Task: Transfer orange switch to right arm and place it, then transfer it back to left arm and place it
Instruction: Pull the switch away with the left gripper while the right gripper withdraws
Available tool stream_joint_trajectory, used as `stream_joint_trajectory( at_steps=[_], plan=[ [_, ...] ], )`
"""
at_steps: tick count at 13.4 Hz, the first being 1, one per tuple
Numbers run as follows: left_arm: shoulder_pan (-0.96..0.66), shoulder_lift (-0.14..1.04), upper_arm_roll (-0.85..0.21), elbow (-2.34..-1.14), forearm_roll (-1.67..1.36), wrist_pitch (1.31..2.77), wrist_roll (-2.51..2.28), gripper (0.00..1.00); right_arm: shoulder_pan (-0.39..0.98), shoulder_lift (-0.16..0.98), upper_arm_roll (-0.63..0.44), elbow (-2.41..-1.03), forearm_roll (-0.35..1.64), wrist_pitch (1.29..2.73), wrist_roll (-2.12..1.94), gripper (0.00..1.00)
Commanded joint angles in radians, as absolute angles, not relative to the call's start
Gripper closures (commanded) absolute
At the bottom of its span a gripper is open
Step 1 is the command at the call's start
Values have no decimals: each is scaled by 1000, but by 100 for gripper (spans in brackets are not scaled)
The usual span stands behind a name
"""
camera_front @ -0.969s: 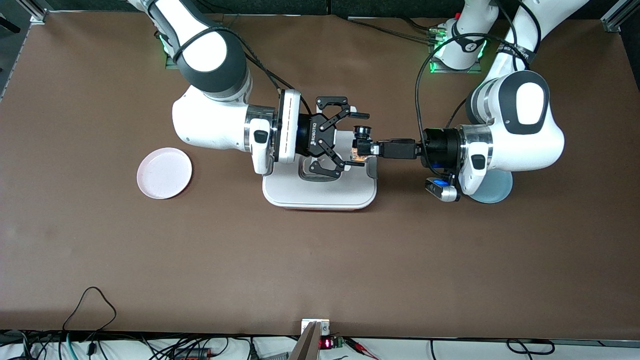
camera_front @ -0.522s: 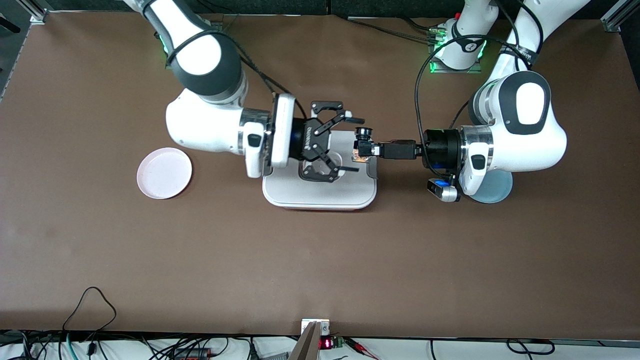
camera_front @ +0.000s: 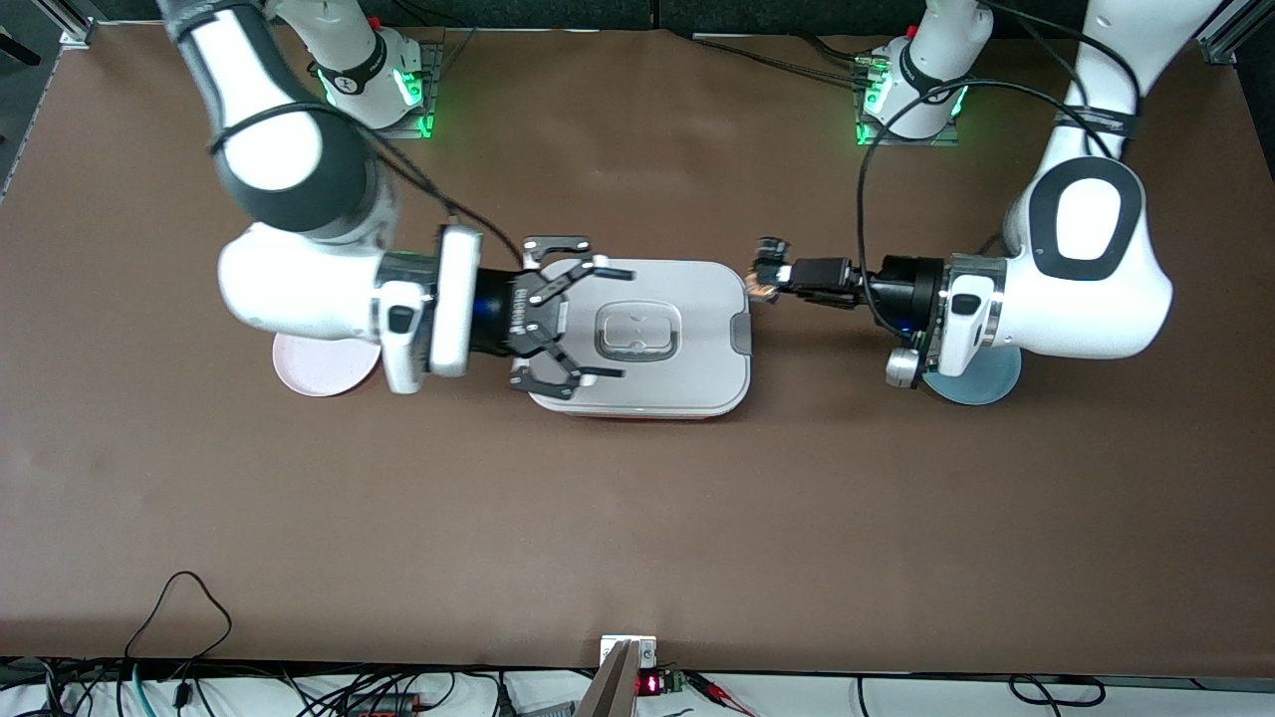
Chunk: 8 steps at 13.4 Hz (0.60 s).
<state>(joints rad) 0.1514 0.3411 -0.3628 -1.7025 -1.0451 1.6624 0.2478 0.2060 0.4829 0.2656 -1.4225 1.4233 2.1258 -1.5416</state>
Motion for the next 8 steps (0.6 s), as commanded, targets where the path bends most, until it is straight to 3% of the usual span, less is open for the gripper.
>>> stream_joint_trajectory(
  at_steps=[1, 5, 8],
  plan=[
    [202, 348, -370, -1698, -803, 1563, 493, 98, 102, 448, 276, -1477, 1341, 2045, -1542, 0],
    [236, 342, -370, -1690, -515, 1480, 707, 98, -29, 445, 275, -1468, 1176, 1924, -1375, 0],
    [282, 339, -370, -1690, -291, 1463, 921, 98, -52, 381, 270, -1470, 1103, 1911, -1157, 0]
  ],
)
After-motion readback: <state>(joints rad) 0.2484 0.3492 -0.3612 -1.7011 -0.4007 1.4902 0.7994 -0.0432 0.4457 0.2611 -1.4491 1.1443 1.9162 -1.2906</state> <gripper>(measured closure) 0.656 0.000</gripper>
